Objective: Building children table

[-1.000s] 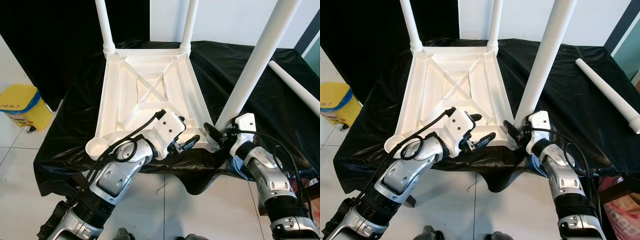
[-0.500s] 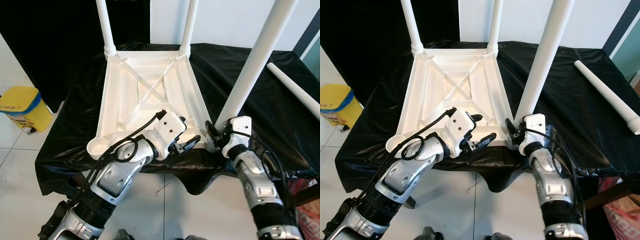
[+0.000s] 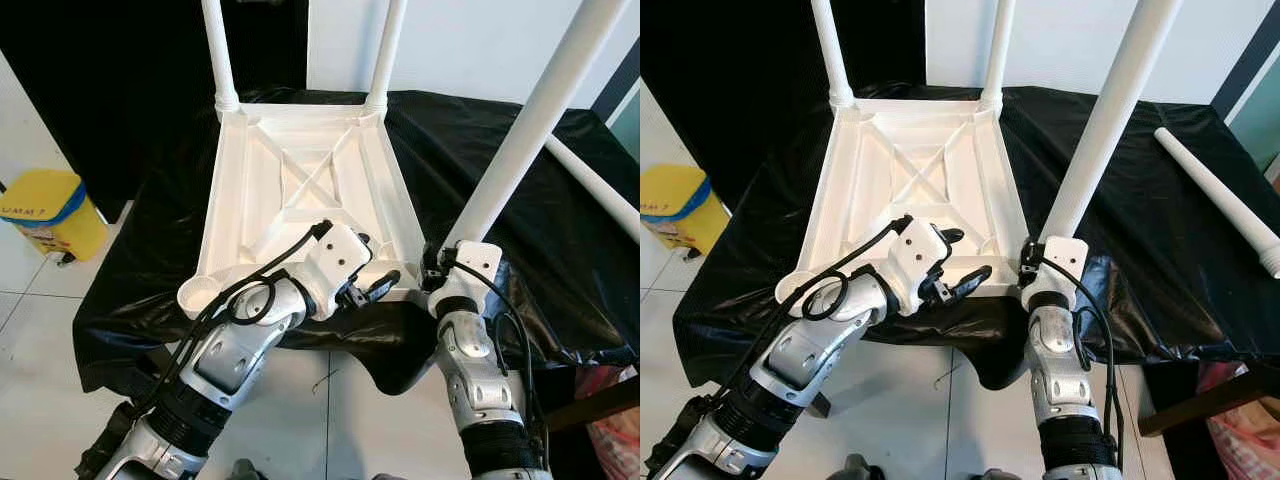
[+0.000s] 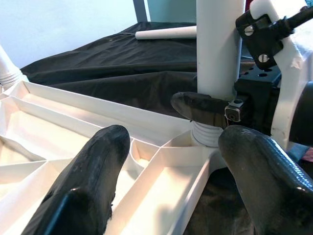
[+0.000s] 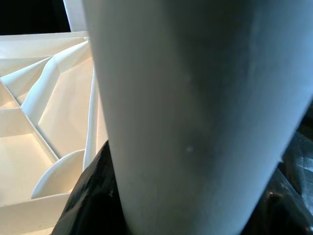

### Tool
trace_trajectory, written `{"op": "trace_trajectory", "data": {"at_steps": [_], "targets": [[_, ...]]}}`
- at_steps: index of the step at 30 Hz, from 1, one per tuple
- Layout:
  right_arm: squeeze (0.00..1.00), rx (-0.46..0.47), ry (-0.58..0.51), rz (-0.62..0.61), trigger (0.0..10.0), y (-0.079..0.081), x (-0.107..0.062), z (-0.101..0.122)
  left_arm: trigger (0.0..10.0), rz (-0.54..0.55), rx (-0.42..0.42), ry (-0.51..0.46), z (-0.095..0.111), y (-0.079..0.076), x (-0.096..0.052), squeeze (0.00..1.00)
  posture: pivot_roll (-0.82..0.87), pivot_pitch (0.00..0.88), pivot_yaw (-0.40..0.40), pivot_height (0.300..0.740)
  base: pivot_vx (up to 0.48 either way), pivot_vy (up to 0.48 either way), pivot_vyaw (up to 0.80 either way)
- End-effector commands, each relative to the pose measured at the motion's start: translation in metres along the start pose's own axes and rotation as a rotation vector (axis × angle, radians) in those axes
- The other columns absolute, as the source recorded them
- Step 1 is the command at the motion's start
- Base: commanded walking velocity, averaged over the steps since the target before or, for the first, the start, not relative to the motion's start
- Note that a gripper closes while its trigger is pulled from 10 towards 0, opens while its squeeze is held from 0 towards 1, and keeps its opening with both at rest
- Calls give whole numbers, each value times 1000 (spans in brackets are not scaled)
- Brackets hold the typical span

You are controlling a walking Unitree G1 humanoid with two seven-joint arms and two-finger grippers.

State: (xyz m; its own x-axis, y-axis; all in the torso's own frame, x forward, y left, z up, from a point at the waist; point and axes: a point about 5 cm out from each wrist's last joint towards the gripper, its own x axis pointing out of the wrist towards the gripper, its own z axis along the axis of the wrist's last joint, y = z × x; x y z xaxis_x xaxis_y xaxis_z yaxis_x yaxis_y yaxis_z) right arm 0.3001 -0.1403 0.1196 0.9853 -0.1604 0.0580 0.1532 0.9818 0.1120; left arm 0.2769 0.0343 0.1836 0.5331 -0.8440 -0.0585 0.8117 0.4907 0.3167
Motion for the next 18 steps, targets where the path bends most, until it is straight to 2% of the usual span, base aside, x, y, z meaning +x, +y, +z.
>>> {"op": "trace_trajectory", "data": {"at_steps": [1, 9, 10, 11, 14, 18], "targets": [[0, -8, 130, -19, 10000, -5, -9, -25, 10000, -95, 8, 5, -1, -8, 1, 0, -2, 62, -59, 740, 0, 0, 0], [0, -10, 55, -21, 10000, -4, -9, -14, 10000, -86, 1, 16, -2, -6, 0, 0, 8, 74, -65, 740, 0, 0, 0], [969, -7, 36, -15, 10000, -6, -9, -11, 10000, -84, -1, 15, -1, -5, -1, 0, 12, 78, -65, 740, 0, 0, 0], [1000, -5, 20, -7, 10000, -7, -8, -8, 10000, -83, -2, 14, 0, -5, -1, 0, 14, 80, -66, 740, 0, 0, 0], [1000, -11, -8, 42, 10000, -9, -7, -3, 10000, -81, 0, 15, 0, -5, -1, 0, 16, 85, -66, 740, 0, 0, 0], [1000, -25, -51, 181, 10000, -20, -5, 6, 10000, -79, 9, 17, -1, -6, -3, 0, 24, 91, -70, 740, 0, 0, 0]]}}
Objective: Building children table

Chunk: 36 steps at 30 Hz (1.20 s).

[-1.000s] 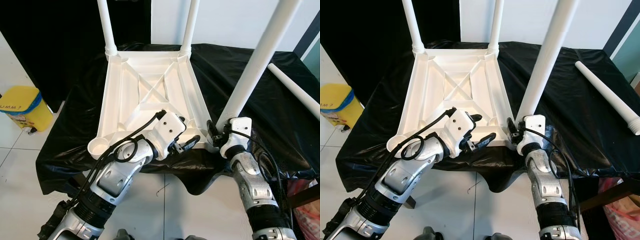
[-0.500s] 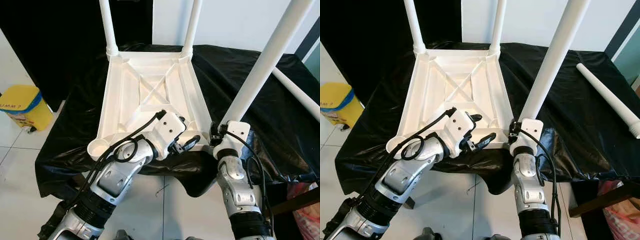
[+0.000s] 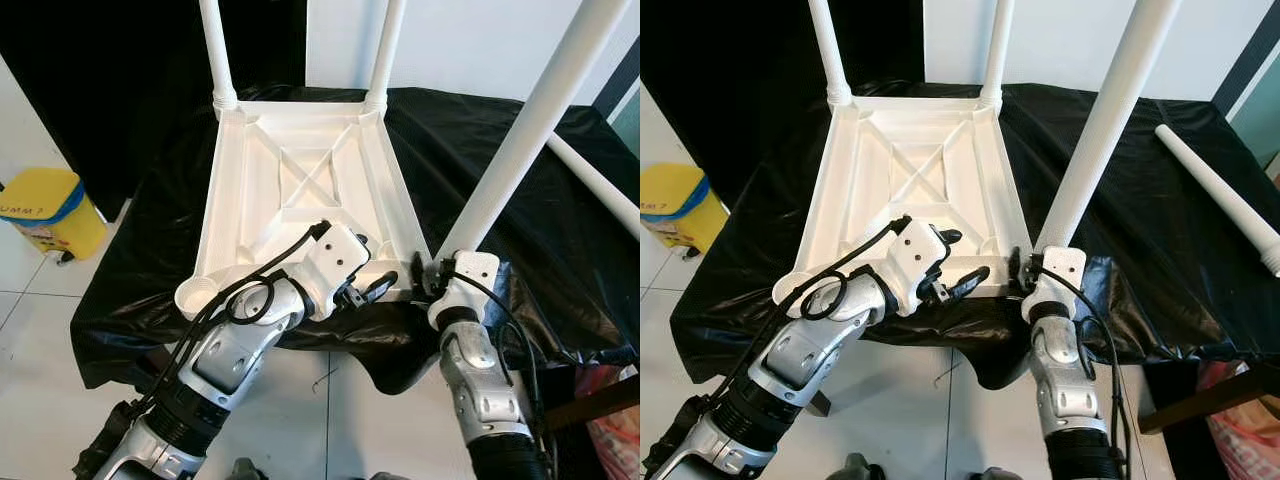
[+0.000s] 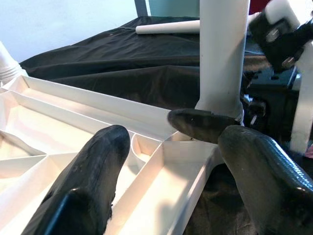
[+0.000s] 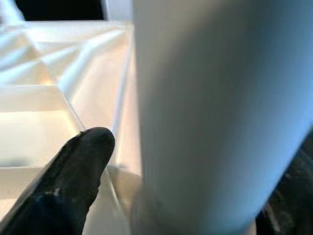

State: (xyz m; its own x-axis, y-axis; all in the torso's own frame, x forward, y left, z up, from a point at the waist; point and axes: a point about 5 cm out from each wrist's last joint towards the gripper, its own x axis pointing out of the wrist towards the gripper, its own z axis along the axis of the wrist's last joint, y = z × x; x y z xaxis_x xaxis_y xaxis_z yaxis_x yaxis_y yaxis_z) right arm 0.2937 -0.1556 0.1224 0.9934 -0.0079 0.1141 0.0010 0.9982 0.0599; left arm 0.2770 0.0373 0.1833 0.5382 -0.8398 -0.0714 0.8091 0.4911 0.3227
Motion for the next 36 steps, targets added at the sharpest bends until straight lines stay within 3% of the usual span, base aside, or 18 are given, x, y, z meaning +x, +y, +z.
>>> {"op": "trace_trajectory", "data": {"at_steps": [1, 9, 10, 11, 12, 13, 14, 21, 22, 23, 24, 36], "targets": [[1000, 15, -16, 57, 10000, -7, -2, 3, 10000, -77, 1, 5, 0, -6, -1, 0, 28, 98, -73, 740, 0, 0, 0], [1000, -32, 0, 297, 10000, -21, 2, 10, 10000, -61, 0, 14, -1, -4, -4, 0, 36, 119, -72, 740, 0, 0, 0], [867, -51, 19, 390, 10000, -24, 5, 12, 10000, -59, -1, 14, 0, -5, -5, 0, 38, 124, -71, 740, 0, 0, 0], [867, -51, 19, 390, 10000, -24, 5, 12, 10000, -59, -1, 14, 0, -5, -5, 0, 38, 124, -71, 740, 0, 0, 0], [290, -59, 25, 423, 10000, -25, 5, 12, 10000, -60, -1, 14, 0, -5, -5, 0, 38, 124, -71, 740, 0, 0, 0], [290, -59, 25, 423, 10000, -25, 5, 12, 10000, -60, -1, 14, 0, -5, -5, 0, 38, 124, -71, 740, 0, 0, 0], [0, -71, 40, 466, 10000, -26, 7, 12, 10000, -61, 0, 15, 0, -6, -6, 0, 40, 134, -68, 740, 0, 0, 0], [0, -142, 120, 622, 10000, -28, 18, -1, 10000, -57, 18, 24, 0, -5, -5, 0, 39, 132, -64, 740, 0, 0, 0], [0, -141, 133, 628, 1882, -28, 20, -4, 10000, -50, 24, 19, 1, -4, -4, 0, 38, 131, -65, 740, 0, 0, 0], [0, -136, 140, 631, 1882, -28, 21, -6, 10000, -47, 27, 16, 2, -3, -4, 0, 39, 131, -66, 740, 0, 0, 0], [0, -136, 146, 633, 0, -29, 20, -8, 10000, -45, 31, 13, 3, -2, -4, 0, 40, 129, -67, 740, 0, 0, 0], [0, -105, 147, 574, 0, -35, 12, -13, 10000, -38, 31, 16, 1, -6, -7, 0, 38, 162, -79, 740, 0, 0, 0]]}}
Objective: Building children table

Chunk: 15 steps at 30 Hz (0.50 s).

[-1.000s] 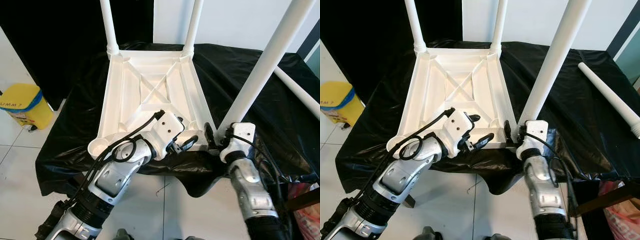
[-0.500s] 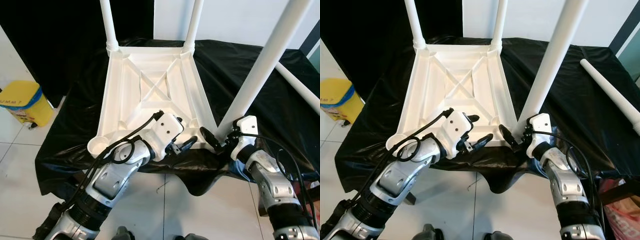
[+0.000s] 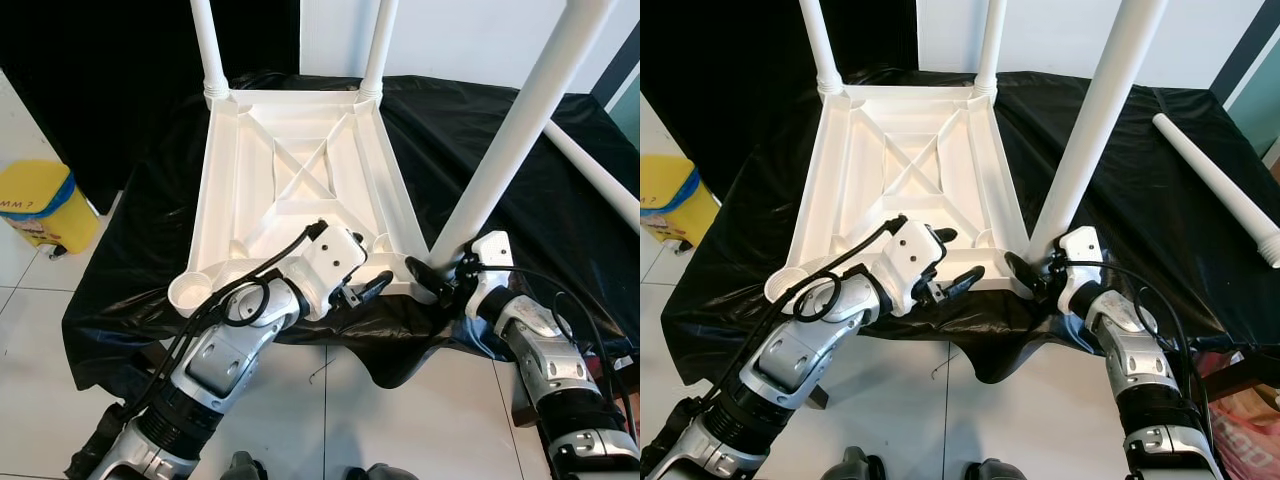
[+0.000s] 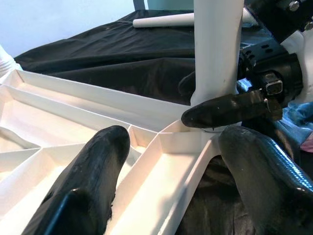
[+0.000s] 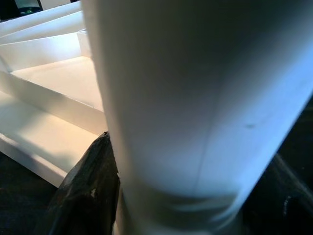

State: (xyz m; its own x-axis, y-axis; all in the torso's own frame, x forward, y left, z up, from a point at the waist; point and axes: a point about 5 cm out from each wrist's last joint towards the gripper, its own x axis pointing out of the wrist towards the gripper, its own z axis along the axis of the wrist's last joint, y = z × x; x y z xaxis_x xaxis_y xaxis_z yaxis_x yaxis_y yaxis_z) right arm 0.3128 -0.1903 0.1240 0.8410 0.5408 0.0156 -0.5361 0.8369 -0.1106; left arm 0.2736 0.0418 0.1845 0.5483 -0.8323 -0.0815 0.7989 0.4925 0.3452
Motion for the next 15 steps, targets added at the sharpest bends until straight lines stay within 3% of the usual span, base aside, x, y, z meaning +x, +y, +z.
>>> {"op": "trace_trajectory", "data": {"at_steps": [1, 4, 13, 14, 15], "targets": [[0, 72, 48, -62, 10000, 5, -8, -18, 10000, -47, 8, 6, -1, -7, -3, 0, 37, 164, -81, 740, 0, 0, 0], [0, 74, 47, -123, 10000, 10, -8, -22, 10000, -33, 13, 11, -2, -8, -4, 0, 35, 161, -81, 740, 0, 0, 0], [0, 74, 47, -123, 10000, 10, -8, -22, 10000, -33, 13, 11, -2, -8, -4, 0, 35, 161, -81, 740, 0, 0, 0], [0, 79, 44, -139, 10000, 12, -8, -23, 10000, -27, 12, 12, -2, -8, -4, 0, 35, 161, -81, 740, 0, 0, 0], [0, 120, 40, -285, 10000, 24, -6, -28, 10000, -25, -1, 12, -2, -7, -3, 0, 28, 167, -75, 740, 0, 0, 0]]}}
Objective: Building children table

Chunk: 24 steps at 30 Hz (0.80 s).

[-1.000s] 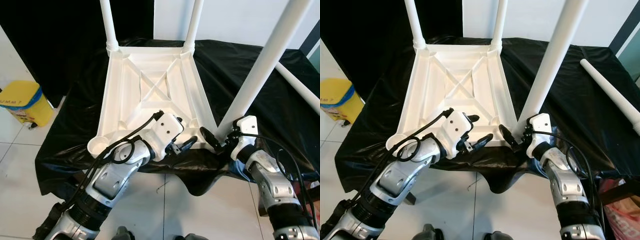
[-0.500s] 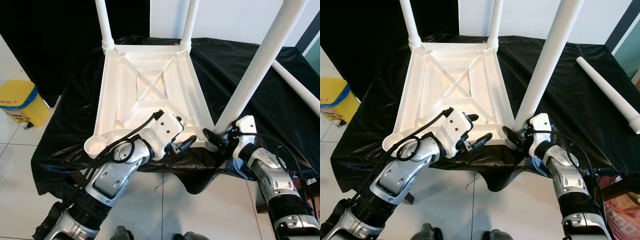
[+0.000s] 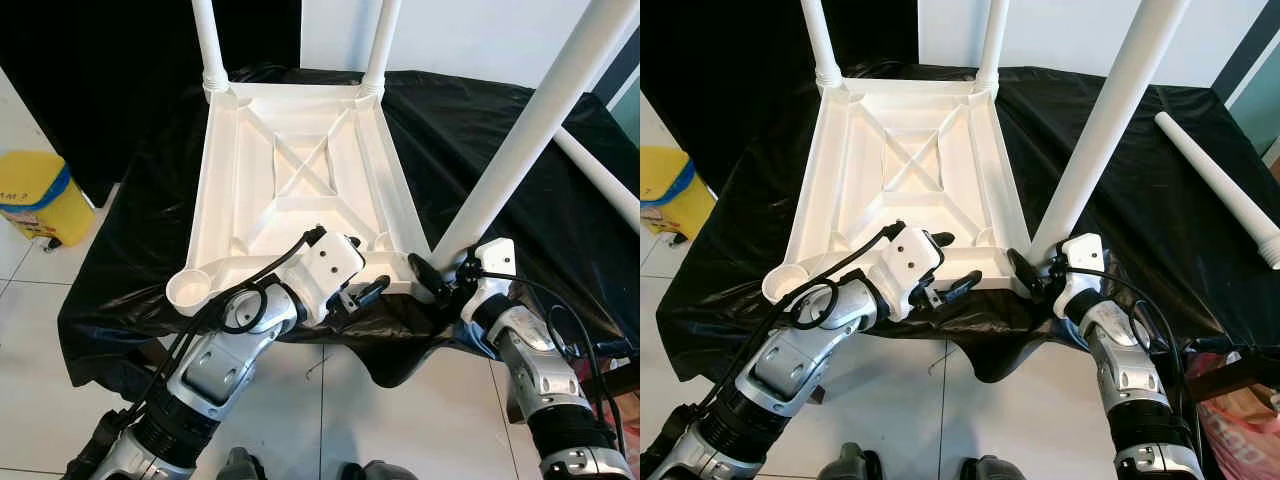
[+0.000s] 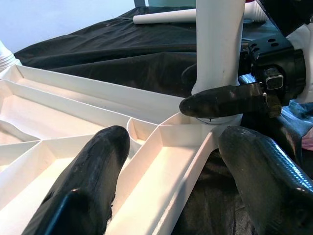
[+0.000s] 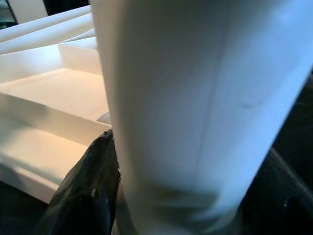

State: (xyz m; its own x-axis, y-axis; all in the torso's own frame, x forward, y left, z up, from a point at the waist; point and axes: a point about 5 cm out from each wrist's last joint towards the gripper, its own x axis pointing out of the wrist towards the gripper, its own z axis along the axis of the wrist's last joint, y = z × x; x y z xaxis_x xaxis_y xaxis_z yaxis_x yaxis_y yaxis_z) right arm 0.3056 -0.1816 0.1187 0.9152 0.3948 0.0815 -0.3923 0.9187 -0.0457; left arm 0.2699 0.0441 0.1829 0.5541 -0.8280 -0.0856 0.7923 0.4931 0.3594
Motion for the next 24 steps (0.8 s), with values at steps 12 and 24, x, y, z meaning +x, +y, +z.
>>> {"op": "trace_trajectory", "data": {"at_steps": [12, 24], "targets": [[0, 149, 142, -626, 10000, 34, -14, -39, 10000, -52, -40, -6, 1, -7, 6, 0, 15, 152, -63, 740, 0, 0, 0], [0, 106, 98, -635, 10000, 47, -15, -31, 10000, -48, -42, 10, -3, -8, 3, 0, 19, 176, -55, 740, 0, 0, 0]]}}
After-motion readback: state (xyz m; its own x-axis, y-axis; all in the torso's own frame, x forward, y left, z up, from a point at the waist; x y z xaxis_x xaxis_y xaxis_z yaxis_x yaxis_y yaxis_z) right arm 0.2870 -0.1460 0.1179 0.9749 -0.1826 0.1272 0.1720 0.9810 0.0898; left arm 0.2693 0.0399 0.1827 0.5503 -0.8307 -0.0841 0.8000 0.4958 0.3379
